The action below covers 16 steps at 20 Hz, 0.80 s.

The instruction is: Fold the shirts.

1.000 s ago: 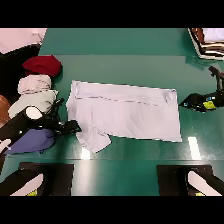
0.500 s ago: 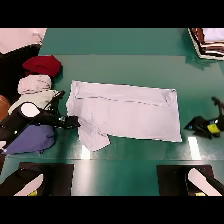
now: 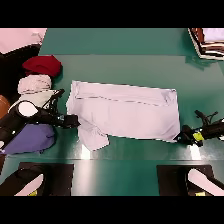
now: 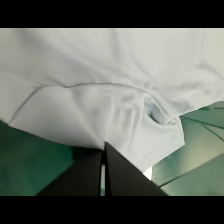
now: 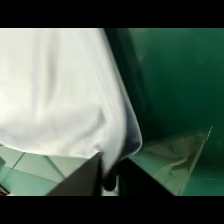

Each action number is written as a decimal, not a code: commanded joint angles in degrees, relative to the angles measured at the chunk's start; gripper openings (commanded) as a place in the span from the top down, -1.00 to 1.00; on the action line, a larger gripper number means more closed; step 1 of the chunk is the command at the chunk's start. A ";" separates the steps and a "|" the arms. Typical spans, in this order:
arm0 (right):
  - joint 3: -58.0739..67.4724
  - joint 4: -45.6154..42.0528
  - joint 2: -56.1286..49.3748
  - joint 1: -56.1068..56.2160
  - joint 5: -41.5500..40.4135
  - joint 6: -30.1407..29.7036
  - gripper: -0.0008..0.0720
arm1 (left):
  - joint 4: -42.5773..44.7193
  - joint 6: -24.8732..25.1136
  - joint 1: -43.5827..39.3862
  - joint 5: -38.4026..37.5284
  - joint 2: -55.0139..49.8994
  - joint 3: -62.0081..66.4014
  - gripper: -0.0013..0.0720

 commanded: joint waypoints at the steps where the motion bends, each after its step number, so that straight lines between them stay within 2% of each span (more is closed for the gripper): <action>1: -0.35 0.44 3.52 2.64 0.02 -0.11 0.94 | 6.99 -1.81 -0.04 -7.52 1.77 1.38 0.92; 3: -0.33 -0.02 8.68 1.29 4.00 -0.11 0.94 | 8.04 -3.78 -0.04 -13.53 7.02 1.42 0.92; 6: -0.22 -5.22 17.77 -1.77 11.89 -0.02 0.94 | 8.04 -8.48 -0.04 -23.32 17.64 1.49 0.92; 9: 3.76 -7.41 23.76 -2.14 14.29 3.23 0.95 | 7.85 -11.04 -0.04 -25.88 21.81 4.22 0.92; 12: 11.02 -6.91 22.34 2.80 10.14 3.61 0.95 | 10.86 -10.88 -0.02 -18.58 20.63 6.62 0.91; 16: 21.18 -6.45 9.14 12.41 2.49 4.68 0.95 | 14.34 -9.33 -0.02 -4.90 10.27 7.76 0.91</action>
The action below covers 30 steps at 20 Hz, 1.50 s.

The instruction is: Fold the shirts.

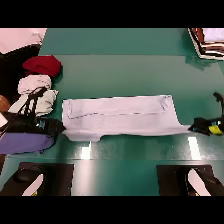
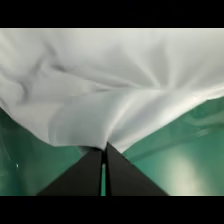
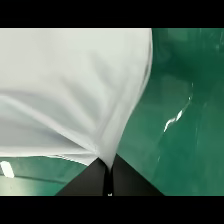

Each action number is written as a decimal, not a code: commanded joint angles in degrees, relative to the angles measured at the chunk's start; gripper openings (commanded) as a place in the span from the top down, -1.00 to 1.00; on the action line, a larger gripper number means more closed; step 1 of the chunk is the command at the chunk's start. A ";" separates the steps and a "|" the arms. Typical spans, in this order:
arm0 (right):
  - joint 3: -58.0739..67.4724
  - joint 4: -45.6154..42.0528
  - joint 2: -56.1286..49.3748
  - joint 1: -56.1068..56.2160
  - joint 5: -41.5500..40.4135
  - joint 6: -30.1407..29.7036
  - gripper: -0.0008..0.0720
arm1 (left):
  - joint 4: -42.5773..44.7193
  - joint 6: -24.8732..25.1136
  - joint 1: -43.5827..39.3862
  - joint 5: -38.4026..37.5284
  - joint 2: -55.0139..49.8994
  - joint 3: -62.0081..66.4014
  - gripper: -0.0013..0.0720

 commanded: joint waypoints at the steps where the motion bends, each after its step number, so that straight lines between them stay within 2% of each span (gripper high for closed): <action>1: 9.55 -0.07 -10.73 7.41 -6.51 0.79 0.95 | 3.32 1.95 0.02 11.76 -9.35 2.23 0.91; 4: 18.86 -0.07 -23.08 10.88 -9.25 0.76 0.94 | 4.59 3.41 0.02 19.26 -22.36 7.13 0.91; 7: 26.43 -0.04 -32.89 11.78 -10.25 0.74 0.94 | 4.87 3.82 0.07 22.47 -32.09 12.35 0.91; 11: 32.85 0.02 -41.03 11.76 -8.85 0.74 0.94 | 5.07 3.65 0.20 25.79 -37.38 16.39 0.91; 12: 33.86 0.09 -42.29 11.76 -8.39 0.72 0.80 | 4.79 3.67 0.20 26.38 -37.38 16.50 0.88; 13: 34.80 0.44 -43.36 11.76 -8.22 0.09 0.26 | 4.81 3.63 0.20 26.40 -37.35 16.76 0.33; 14: 35.47 1.09 -44.02 11.50 -8.26 -1.79 0.11 | 4.83 3.61 0.20 25.66 -37.35 17.31 -0.26; 16: 35.69 3.43 -44.11 9.46 -6.21 -5.25 0.10 | 4.98 3.85 0.20 20.87 -37.11 19.61 -0.31; 18: 34.34 8.07 -43.95 5.18 -1.55 -8.31 0.05 | 4.83 4.46 0.17 15.45 -36.87 22.16 -0.28; 19: 32.28 10.62 -43.50 2.49 -0.52 -8.98 -0.20 | 4.00 5.20 0.17 13.25 -36.87 22.71 0.24; 20: 29.94 12.20 -43.12 -0.09 -0.22 -8.98 -0.53 | 2.56 6.69 0.17 11.89 -36.87 22.80 0.71; 21: 27.47 13.42 -43.08 -2.54 -0.35 -9.18 -0.62 | 0.85 7.43 0.17 11.80 -36.89 22.80 0.91; 25: 19.28 14.93 -43.60 -6.80 -3.91 -13.14 -0.60 | -4.87 7.50 -1.42 15.56 -36.96 22.80 0.91; 27: 17.79 18.69 -44.85 -5.79 -4.87 -14.67 -0.47 | -4.87 6.95 -4.24 18.18 -37.55 22.80 0.91; 29: 17.84 21.00 -46.05 -2.99 -6.93 -15.06 -0.45 | -4.96 6.67 -7.67 19.47 -38.91 22.82 0.91; 30: 18.34 20.90 -46.49 -1.36 -7.50 -15.10 -0.34 | -5.18 6.58 -9.35 19.78 -40.13 22.95 0.91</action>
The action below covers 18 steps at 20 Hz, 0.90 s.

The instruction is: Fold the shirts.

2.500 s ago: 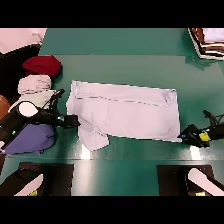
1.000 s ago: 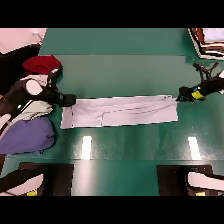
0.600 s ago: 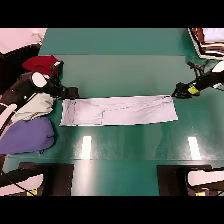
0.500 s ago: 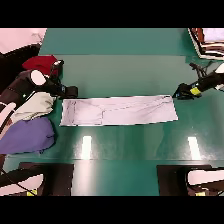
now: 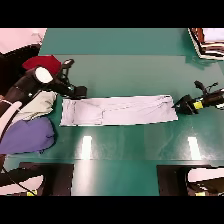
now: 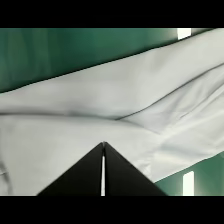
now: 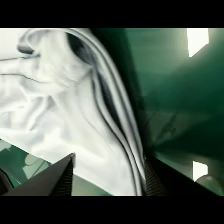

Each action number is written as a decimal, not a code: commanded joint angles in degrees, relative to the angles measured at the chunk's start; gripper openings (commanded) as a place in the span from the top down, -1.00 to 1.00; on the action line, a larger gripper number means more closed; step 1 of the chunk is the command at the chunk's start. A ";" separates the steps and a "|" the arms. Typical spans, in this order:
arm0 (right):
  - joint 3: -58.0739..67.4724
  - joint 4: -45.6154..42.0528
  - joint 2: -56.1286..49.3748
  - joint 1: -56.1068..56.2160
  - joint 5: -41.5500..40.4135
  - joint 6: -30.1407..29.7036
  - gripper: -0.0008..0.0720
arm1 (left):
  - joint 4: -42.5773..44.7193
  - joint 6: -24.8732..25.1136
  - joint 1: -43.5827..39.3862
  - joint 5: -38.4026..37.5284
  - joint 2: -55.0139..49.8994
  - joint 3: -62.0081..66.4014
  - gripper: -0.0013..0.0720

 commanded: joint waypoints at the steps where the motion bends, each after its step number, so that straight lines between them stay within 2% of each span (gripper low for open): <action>1: -0.09 2.27 -1.81 4.20 -3.32 -2.34 0.01 | -2.05 -0.31 -5.11 2.64 -3.04 0.46 0.91; 2: 0.85 2.21 -2.12 5.79 -3.34 -3.15 0.24 | -3.54 -0.28 -6.23 3.74 -4.59 0.87 0.91; 4: 3.15 2.23 -1.92 8.15 -2.10 -3.15 0.54 | -6.82 -0.26 -7.89 5.42 -8.20 3.28 0.91; 6: 5.86 2.34 0.13 8.55 -0.33 -2.89 0.93 | -9.75 -0.24 -9.77 6.40 -11.74 6.05 0.91; 11: 14.36 3.26 10.10 10.54 1.44 1.90 0.95 | -10.69 -0.24 -15.80 7.04 -21.44 14.29 0.91; 13: 17.66 7.98 13.09 13.14 2.21 2.05 0.95 | -11.23 -0.24 -18.01 6.88 -24.98 18.12 0.91; 15: 20.96 11.76 14.58 16.39 2.23 2.29 0.95 | -11.32 -0.20 -19.78 5.90 -27.85 21.62 0.91; 18: 25.51 12.35 14.86 21.92 2.23 3.74 0.95 | -11.23 -0.11 -21.22 5.75 -29.35 22.73 0.91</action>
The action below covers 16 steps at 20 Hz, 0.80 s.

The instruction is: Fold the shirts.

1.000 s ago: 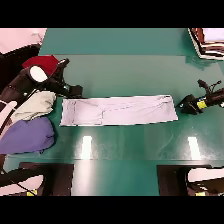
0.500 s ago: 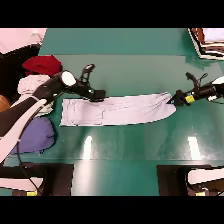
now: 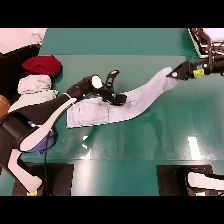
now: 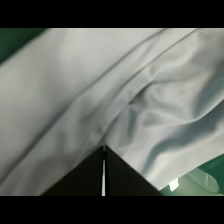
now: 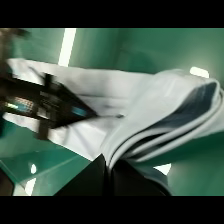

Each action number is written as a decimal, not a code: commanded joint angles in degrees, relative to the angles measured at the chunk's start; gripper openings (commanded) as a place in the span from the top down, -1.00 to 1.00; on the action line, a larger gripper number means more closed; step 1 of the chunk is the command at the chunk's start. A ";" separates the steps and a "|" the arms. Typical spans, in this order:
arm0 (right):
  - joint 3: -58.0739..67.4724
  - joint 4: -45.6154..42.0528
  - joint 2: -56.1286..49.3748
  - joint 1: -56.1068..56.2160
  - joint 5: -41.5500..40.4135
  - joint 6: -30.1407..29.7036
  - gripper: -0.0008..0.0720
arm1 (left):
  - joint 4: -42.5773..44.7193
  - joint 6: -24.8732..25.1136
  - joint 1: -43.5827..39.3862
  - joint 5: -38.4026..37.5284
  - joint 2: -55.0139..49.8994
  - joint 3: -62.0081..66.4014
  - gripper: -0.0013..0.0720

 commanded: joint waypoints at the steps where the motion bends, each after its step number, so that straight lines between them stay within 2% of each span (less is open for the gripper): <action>1: 5.35 2.64 1.33 5.99 0.11 1.33 0.95 | -0.22 0.11 -1.84 -0.26 -2.60 2.36 0.91; 6: 9.42 2.64 1.33 13.03 -0.59 1.51 0.95 | 1.49 0.00 -1.62 -0.28 -2.51 2.38 0.91; 8: 10.80 2.62 1.33 15.34 -1.40 1.51 0.95 | 1.55 0.15 0.09 -3.58 -2.29 3.82 0.91; 11: 12.24 2.67 1.31 19.19 -2.71 1.51 0.95 | 2.78 0.63 5.35 -7.48 2.25 4.57 0.91; 16: 12.28 3.10 -3.41 30.36 -8.55 1.49 0.95 | 13.88 0.76 18.21 -11.76 16.92 4.57 0.91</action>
